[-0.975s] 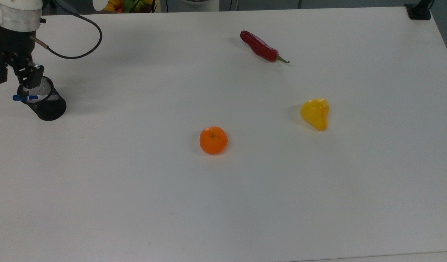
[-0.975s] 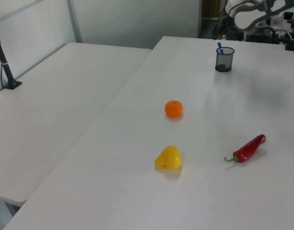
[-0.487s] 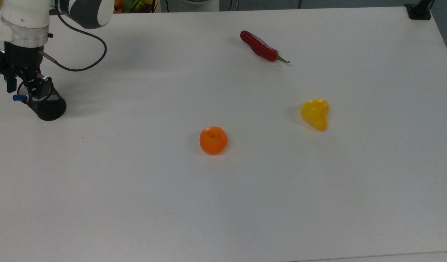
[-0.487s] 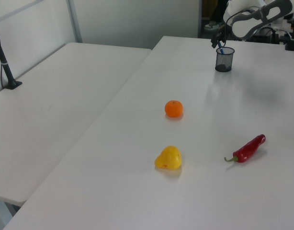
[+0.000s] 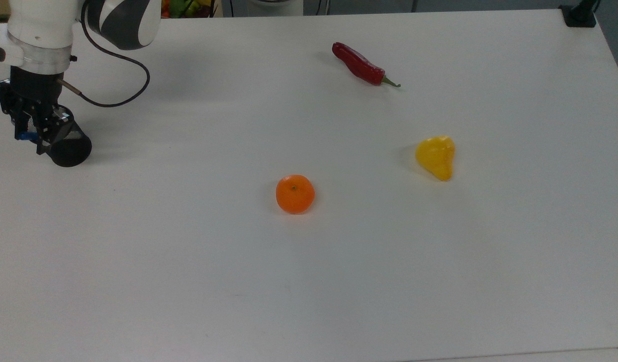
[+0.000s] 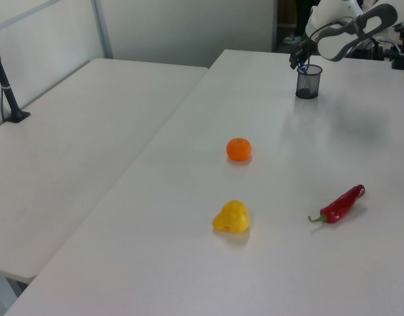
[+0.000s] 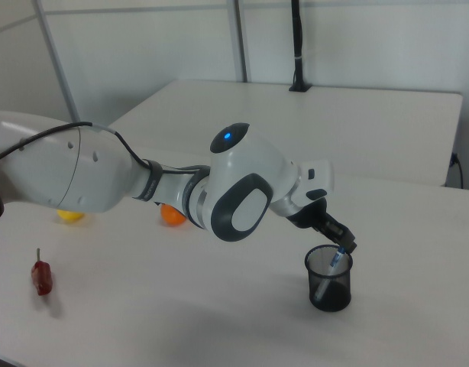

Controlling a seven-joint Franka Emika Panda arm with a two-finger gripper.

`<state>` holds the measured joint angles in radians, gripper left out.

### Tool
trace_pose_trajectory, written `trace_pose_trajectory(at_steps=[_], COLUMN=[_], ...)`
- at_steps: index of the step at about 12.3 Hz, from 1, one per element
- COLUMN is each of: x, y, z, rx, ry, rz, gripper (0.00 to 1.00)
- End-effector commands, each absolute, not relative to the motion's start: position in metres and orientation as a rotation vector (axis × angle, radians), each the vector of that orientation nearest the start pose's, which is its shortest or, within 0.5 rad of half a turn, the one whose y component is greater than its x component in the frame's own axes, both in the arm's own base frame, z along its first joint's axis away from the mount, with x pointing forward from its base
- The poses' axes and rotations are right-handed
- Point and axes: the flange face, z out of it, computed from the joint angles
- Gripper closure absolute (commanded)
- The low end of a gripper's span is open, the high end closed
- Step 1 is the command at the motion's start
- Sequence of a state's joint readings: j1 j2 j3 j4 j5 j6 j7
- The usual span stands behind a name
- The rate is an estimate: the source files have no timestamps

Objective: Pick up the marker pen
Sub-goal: 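Lower the gripper into the cup and close on the blue-capped marker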

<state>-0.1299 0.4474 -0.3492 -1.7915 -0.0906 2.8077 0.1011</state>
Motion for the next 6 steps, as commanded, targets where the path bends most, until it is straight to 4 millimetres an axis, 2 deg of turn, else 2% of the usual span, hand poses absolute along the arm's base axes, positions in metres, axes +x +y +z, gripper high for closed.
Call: trace_pose_trajectory(at_steps=[1,3,6], x=[0.6263,0.6259,0.6258], y=[-0.292,-0.2929,-0.2941], z=[0.384,0.3841,0.3922], rx=[-3.236,-3.236,-3.226], ry=[0.693,0.696,0.706], rz=[-0.961,-0.961,-0.981], gripper=[0.83,0.97,0.98])
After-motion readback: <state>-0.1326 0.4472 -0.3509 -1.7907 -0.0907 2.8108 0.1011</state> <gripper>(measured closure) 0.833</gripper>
